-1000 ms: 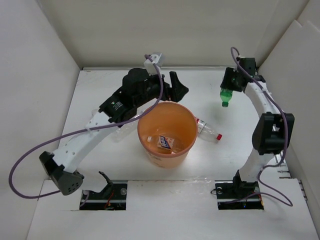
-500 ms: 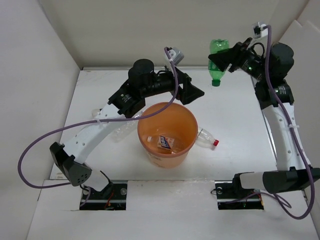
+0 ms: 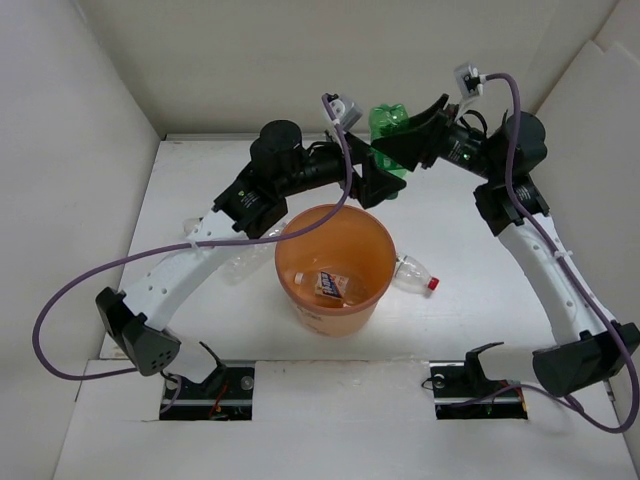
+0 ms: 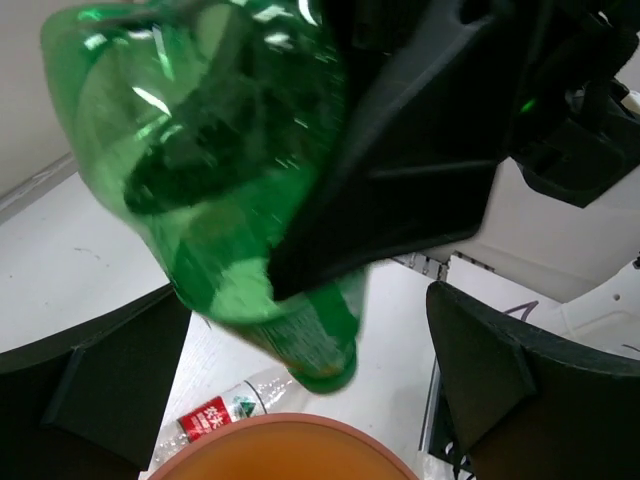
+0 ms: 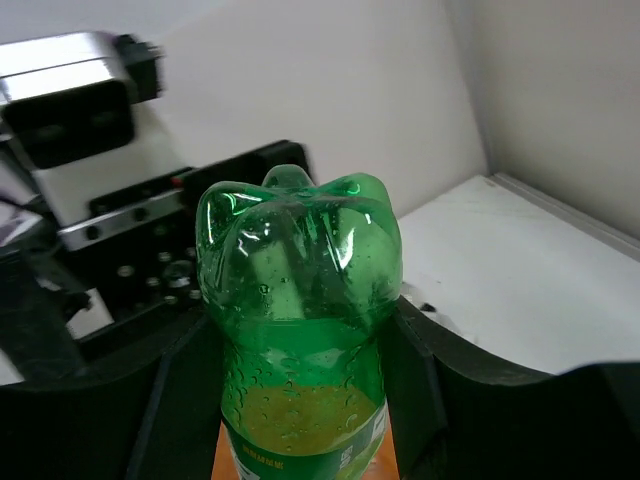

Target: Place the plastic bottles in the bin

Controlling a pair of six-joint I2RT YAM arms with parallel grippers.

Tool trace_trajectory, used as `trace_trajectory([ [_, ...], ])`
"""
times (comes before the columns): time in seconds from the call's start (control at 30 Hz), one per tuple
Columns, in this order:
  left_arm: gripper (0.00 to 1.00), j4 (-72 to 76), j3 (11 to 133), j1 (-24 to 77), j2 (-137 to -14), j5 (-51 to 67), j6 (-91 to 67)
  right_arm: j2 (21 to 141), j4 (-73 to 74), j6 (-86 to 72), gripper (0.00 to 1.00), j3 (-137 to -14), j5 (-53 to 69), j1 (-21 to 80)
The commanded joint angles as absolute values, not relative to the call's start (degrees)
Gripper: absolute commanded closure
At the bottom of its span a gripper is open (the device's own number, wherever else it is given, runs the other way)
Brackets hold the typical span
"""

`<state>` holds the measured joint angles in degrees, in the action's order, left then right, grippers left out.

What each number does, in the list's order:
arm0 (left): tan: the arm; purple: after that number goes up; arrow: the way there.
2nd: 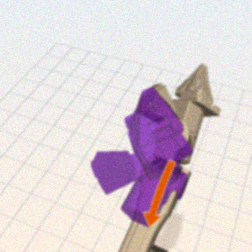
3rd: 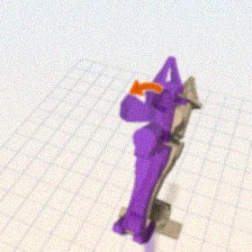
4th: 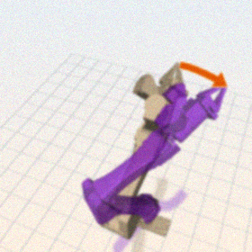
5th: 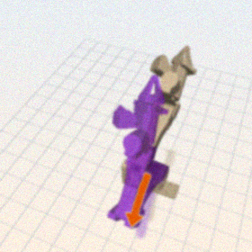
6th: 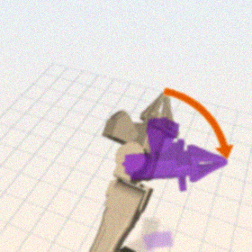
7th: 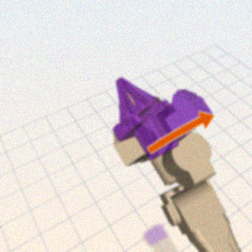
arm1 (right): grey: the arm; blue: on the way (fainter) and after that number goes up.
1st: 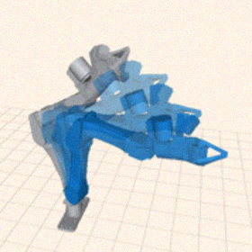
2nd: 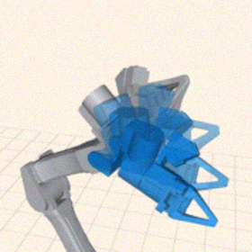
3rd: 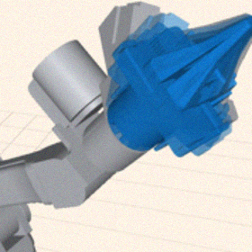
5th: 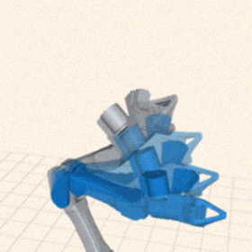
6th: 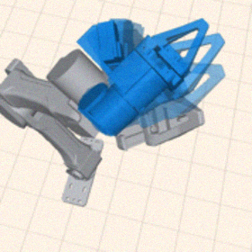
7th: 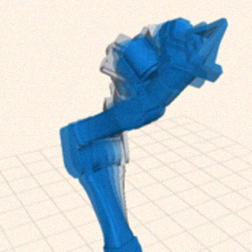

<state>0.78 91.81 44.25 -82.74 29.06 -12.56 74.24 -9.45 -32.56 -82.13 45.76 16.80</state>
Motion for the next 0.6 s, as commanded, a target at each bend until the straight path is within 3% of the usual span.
trace_trajectory([
  [0.0, 0.01, 5.71, 91.93, 45.00, -81.91, 29.36, -12.83, 71.81, -17.93, -36.56, 1.00, -82.44, 49.39, 20.03],
  [0.17, 0.01, 9.12, 89.22, 45.00, -80.16, 27.43, -13.35, 71.28, -20.21, -37.62, 1.00, -82.44, 49.92, 21.27],
  [0.23, 0.11, 11.07, 88.33, 45.00, -79.55, 28.20, -13.97, 71.28, -22.22, -39.19, 0.99, -81.75, 49.92, 22.49],
  [0.27, 0.22, 12.90, 87.55, 45.00, -78.93, 28.82, -14.50, 71.28, -23.63, -40.07, 0.97, -81.04, 50.44, 22.50],
  [0.3, 0.41, 13.62, 87.54, 45.00, -78.93, 30.22, -14.50, 71.89, -25.12, -40.69, 0.91, -81.04, 51.15, 22.50],
  [0.33, 0.80, 13.62, 86.93, 45.00, -78.40, 30.23, -15.20, 71.89, -27.14, -42.09, 0.84, -80.34, 51.15, 22.50],
  [0.37, 0.90, 13.62, 86.92, 45.00, -78.40, 30.23, -15.21, 71.89, -27.16, -42.10, 0.73, -80.33, 51.15, 22.50],
  [0.4, 0.93, 13.62, 86.31, 45.00, -77.18, 30.23, -15.21, 71.89, -27.16, -42.10, 0.54, -80.33, 51.15, 22.50],
  [0.43, 0.96, 13.62, 85.53, 45.00, -76.56, 28.93, -15.21, 71.89, -27.16, -42.10, 0.14, -79.72, 51.15, 22.50],
  [0.47, 1.00, 13.62, 84.56, 45.00, -75.60, 27.96, -15.21, 71.37, -27.16, -41.40, 0.01, -79.02, 51.15, 22.50],
  [0.57, 1.00, 13.62, 78.33, 45.00, -69.89, 24.18, -15.73, 69.97, -27.16, -40.17, 0.01, -76.48, 51.15, 19.53],
])
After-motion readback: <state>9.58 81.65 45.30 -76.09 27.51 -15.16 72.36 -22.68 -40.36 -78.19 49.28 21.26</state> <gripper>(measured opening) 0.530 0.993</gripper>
